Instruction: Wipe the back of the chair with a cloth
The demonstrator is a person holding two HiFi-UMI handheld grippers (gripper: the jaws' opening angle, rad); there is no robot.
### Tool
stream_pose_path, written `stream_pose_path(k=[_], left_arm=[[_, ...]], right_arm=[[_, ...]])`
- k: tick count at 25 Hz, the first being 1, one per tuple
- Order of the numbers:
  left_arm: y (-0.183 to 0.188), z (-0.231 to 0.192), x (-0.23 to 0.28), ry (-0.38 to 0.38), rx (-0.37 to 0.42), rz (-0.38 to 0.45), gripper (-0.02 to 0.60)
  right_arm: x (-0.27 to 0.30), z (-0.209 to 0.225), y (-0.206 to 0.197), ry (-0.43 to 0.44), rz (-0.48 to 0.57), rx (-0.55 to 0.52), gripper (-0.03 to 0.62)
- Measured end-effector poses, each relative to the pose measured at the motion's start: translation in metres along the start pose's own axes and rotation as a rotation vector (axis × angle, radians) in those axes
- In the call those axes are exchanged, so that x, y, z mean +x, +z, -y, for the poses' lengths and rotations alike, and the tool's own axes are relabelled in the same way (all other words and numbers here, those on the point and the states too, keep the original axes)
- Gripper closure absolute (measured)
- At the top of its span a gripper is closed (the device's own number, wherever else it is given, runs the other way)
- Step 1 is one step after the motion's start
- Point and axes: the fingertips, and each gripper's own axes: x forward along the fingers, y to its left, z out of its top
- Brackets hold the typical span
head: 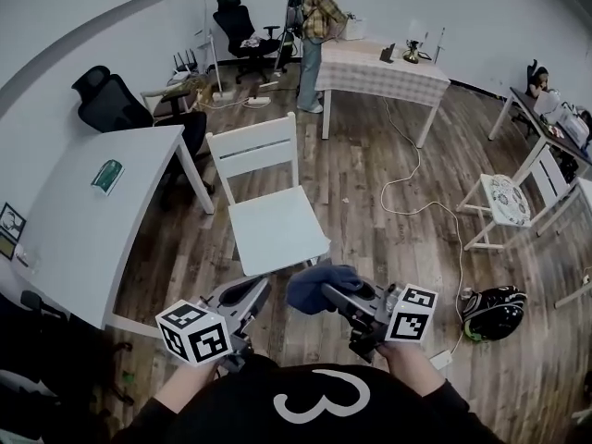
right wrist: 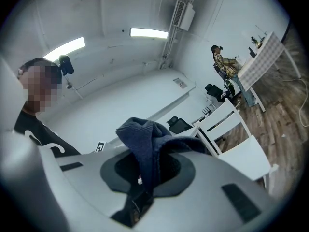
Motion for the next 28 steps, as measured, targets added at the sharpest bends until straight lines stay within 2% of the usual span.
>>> stream_pose_path(k=[5,12,18,24,28], left_arm=[[0.01,-0.034,0.019,0.025,-0.033,-0.01,0.568],[0.04,-0.114,0.071,0.009,-0.101,-0.017,0.568],[0.08,-0.194,0.102,0.016,-0.109,-0.04,0.568],[0.109,-0.285,0.11,0.069,-0.165,-0.047,0.568],[0.125,-0.331,0.109,0.106,-0.19,-0.035,0.568]], right_arm=[[0.013,0.04,0.008,-0.029,-0.004,0.037,0.545],[0.055,0.115,0.025,-0.109,-0.037,0.07,0.545],[0.126,0.179,0.049,-0.153,-0.071,0.083,0.545],[0.212,0.234,0.061,-0.14,-0.138,0.152,0.545],[0.258,0.26,0.069,-0.143,-0.169,0.129,0.545]])
